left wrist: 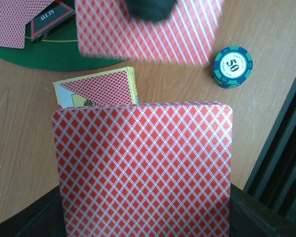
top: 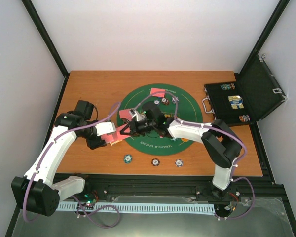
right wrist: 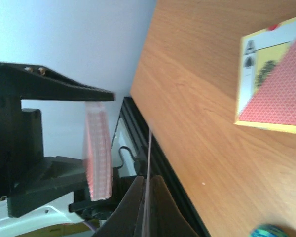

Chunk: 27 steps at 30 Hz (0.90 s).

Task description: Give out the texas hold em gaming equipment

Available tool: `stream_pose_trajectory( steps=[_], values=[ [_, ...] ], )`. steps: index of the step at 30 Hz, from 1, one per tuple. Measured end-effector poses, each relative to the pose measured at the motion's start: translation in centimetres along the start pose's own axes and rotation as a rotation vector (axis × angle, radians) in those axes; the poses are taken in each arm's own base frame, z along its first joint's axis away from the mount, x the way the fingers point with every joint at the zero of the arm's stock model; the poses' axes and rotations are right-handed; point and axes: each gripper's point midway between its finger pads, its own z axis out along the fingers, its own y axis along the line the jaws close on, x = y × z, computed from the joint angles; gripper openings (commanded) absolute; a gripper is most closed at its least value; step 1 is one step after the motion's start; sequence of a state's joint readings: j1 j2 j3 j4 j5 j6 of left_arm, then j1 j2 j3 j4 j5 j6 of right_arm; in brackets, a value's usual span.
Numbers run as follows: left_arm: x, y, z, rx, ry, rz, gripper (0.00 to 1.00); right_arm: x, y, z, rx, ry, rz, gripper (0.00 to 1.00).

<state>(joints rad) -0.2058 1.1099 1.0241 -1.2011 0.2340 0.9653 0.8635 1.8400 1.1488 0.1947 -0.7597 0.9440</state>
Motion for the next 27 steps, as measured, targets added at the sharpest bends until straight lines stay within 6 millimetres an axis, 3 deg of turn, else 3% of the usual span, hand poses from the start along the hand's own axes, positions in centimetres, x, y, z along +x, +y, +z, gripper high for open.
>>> stream_pose_trajectory(
  steps=[5, 9, 13, 17, 21, 24, 27],
  values=[
    [-0.1, 0.1, 0.0, -0.002, -0.005, 0.001, 0.01, -1.6, -1.7, -3.0, 0.061, -0.039, 0.031, 0.03],
    [-0.1, 0.1, 0.0, -0.002, -0.006, 0.001, 0.01, -4.0, -2.8, -6.2, 0.098, -0.090, 0.043, 0.03],
    [-0.1, 0.1, 0.0, -0.001, -0.005, 0.001, 0.01, -9.3, -4.2, -11.1, 0.146, -0.188, 0.043, 0.03],
    [-0.3, 0.2, 0.0, 0.001, -0.009, 0.001, 0.01, -15.9, -6.1, -15.5, 0.186, -0.282, 0.027, 0.03],
    [-0.6, 0.3, -0.2, 0.001, -0.016, 0.001, 0.01, -22.4, -10.6, -18.1, 0.252, -0.333, 0.030, 0.03],
    [-0.6, 0.3, -0.1, 0.005, -0.018, 0.000, 0.01, -25.1, -14.7, -18.5, 0.294, -0.336, 0.060, 0.04],
    [-0.6, 0.3, 0.0, 0.013, -0.018, -0.002, 0.01, -26.4, -18.9, -17.7, 0.320, -0.319, 0.100, 0.06]
  ],
)
